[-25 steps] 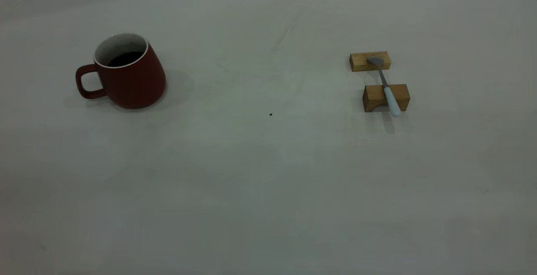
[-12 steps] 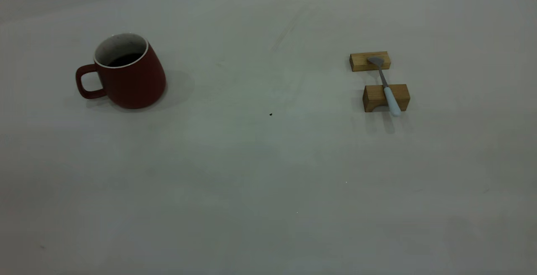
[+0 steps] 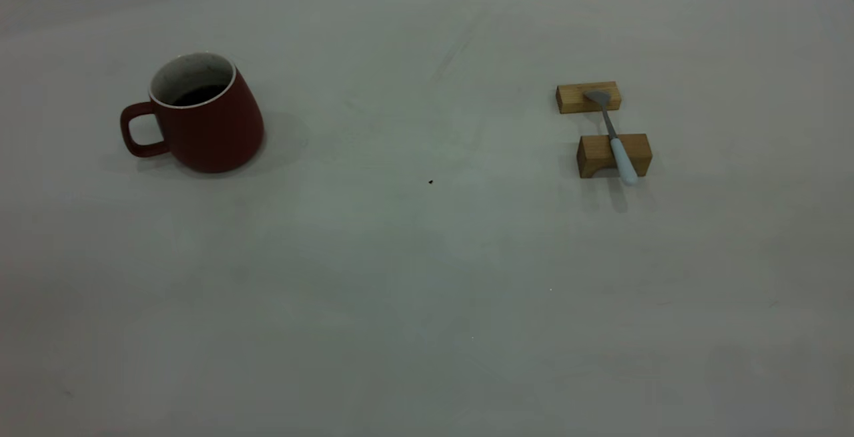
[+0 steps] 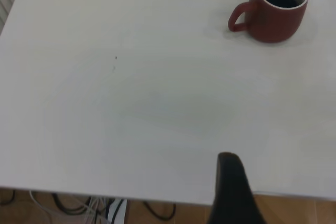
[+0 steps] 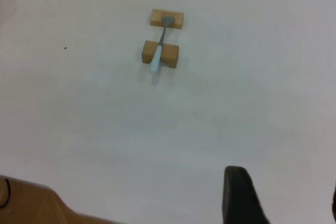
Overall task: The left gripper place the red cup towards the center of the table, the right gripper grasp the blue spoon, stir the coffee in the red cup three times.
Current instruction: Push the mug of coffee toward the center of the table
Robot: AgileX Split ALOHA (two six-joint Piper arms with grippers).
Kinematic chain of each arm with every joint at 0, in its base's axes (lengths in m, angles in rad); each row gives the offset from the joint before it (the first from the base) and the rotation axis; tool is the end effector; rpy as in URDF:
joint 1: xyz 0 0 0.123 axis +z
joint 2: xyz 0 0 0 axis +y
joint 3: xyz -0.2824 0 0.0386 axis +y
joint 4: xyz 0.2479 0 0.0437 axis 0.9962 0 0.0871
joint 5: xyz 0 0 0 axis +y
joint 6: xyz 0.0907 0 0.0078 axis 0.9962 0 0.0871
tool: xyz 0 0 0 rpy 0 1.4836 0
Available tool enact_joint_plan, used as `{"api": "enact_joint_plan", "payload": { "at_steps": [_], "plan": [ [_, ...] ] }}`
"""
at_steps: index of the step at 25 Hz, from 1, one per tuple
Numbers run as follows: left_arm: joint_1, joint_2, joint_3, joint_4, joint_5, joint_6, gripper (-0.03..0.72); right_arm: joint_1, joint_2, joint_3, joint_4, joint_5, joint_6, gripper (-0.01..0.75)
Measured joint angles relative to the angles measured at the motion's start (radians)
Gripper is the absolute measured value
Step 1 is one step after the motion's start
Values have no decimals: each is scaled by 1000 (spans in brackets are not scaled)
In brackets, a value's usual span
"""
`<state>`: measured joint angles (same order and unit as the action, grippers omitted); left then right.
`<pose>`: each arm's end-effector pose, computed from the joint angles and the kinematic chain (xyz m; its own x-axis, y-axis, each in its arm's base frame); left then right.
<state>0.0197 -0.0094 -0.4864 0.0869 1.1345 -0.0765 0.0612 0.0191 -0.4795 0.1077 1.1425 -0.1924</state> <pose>-0.0083 0.0070 0.2678 -0.5188 -0.0498 -0.8535 -0.1074 0.9942 0.0072 -0.0044 0.0087 0.2656 -0.5307 -0.1791 -0.8285 -0.2222 0.9726 -0.0679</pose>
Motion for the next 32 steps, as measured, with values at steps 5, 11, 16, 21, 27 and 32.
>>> {"api": "enact_joint_plan", "payload": {
  "at_steps": [5,11,16,21,27,32],
  "plan": [
    [0,164,-56,1,26,-2,551,0,0,0,0,0,0,452],
    [0,493,-104,24,-92,-6,551,0,0,0,0,0,0,452],
    [0,783,-111,41,-313,-13,551,0,0,0,0,0,0,452],
    [0,1109,-164,42,-536,-36,551,0,0,0,0,0,0,452],
    [0,1458,-345,46,-602,15,551,0,0,0,0,0,0,452],
    [0,1700,-511,46,-610,166,551,0,0,0,0,0,0,452]
  ]
}}
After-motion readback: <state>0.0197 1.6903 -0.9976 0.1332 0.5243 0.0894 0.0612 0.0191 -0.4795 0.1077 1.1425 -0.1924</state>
